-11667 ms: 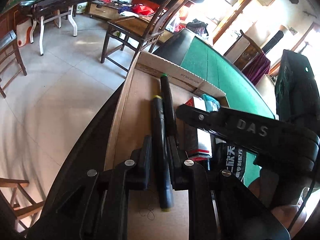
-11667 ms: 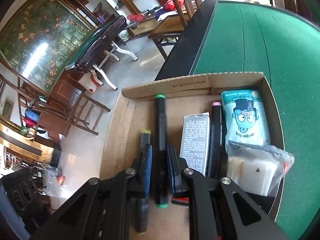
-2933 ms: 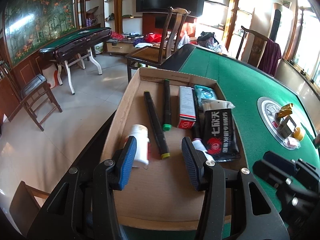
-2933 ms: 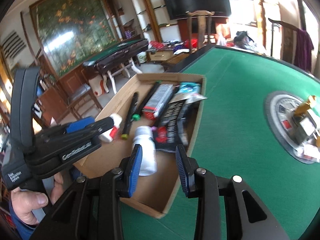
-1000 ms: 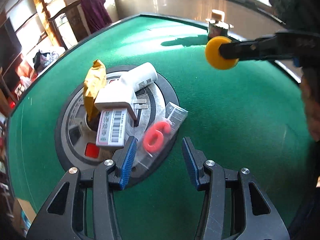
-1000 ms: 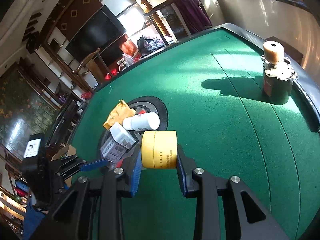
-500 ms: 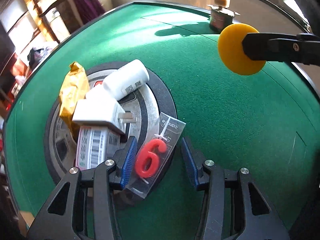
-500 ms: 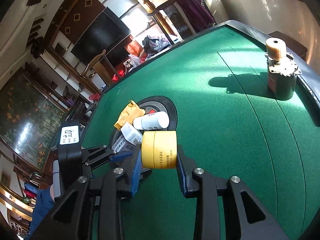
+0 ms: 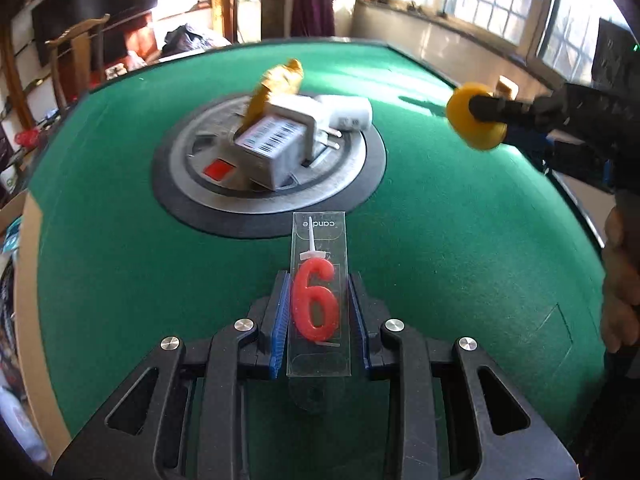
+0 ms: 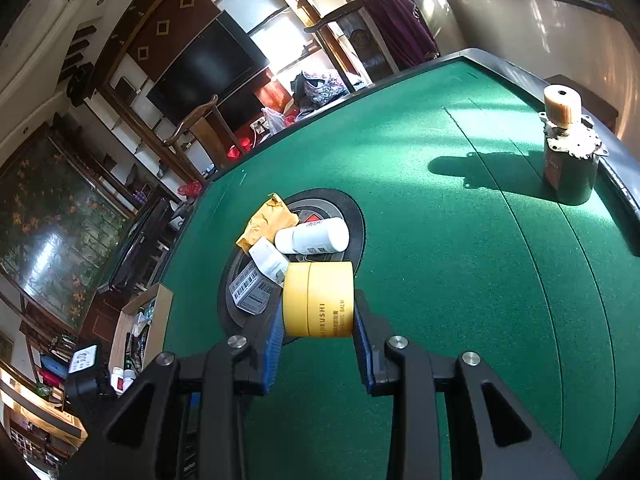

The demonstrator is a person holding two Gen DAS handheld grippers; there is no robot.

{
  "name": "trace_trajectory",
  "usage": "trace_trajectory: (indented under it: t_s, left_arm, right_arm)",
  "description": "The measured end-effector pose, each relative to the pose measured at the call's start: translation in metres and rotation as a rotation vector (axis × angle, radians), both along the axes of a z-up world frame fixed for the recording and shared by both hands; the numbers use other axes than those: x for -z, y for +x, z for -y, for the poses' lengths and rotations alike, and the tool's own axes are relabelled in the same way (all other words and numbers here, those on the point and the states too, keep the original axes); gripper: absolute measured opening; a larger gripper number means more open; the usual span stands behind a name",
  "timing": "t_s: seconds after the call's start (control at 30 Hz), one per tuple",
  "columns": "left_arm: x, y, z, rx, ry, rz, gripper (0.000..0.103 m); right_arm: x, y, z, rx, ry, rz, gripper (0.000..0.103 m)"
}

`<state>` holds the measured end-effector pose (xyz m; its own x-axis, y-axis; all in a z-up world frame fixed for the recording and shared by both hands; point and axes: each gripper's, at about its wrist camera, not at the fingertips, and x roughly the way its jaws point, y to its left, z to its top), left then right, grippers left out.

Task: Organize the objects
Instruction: 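Carry the tape roll and candle package over the cardboard box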

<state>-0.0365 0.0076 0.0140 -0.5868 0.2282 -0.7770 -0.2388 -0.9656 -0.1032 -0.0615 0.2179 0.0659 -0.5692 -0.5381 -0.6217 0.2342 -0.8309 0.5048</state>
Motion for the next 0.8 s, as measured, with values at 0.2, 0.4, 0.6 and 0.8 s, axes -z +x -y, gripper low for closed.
trace_trajectory:
  t_s: [0.2, 0.4, 0.6, 0.8]
  left_arm:
    - [-0.021, 0.029, 0.022, -0.066, -0.008, -0.108, 0.027]
    - [-0.034, 0.047, 0.047, -0.112, 0.004, -0.17, 0.027]
    - [-0.044, 0.063, 0.077, -0.169, -0.004, -0.212, 0.027]
    - [-0.055, 0.083, 0.111, -0.233, 0.009, -0.249, 0.027]
  right_arm:
    - [0.01, 0.011, 0.041, -0.073, 0.065, -0.018, 0.032]
    - [0.017, 0.032, 0.083, -0.135, 0.105, -0.028, 0.032]
    - [0.013, 0.053, 0.119, -0.198, 0.085, -0.037, 0.031]
    - [0.013, 0.067, 0.152, -0.253, 0.076, -0.038, 0.031]
